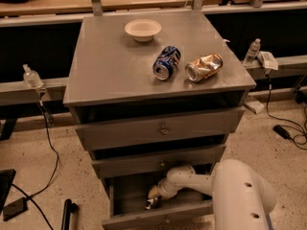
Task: Pick redbull can from bottom drawer and place on counter
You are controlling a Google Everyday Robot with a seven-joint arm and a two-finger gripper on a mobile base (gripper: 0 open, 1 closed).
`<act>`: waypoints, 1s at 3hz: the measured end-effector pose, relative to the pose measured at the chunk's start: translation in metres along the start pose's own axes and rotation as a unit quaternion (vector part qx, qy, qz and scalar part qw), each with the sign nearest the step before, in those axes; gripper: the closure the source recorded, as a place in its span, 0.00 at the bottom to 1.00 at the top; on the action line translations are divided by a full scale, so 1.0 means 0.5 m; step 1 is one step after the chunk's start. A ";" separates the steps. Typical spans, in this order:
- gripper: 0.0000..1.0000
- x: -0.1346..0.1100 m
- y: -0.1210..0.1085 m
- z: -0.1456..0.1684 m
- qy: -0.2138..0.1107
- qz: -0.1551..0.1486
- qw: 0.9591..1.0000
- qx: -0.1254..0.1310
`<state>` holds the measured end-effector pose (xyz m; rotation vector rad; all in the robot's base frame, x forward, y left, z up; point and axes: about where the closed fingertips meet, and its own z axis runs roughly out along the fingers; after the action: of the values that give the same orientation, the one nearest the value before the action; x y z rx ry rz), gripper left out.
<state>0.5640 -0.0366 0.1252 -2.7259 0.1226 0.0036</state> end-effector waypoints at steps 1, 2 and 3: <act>1.00 0.003 0.012 -0.020 -0.004 0.018 0.999 0.036; 1.00 0.006 0.048 -0.063 -0.013 0.072 0.990 0.121; 1.00 0.017 0.081 -0.110 -0.016 0.094 0.975 0.201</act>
Offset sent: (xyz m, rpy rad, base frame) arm 0.0121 -0.0852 0.0511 0.4956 0.0735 -0.2014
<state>0.5681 -0.0965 0.1592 -2.3001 0.3339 0.0704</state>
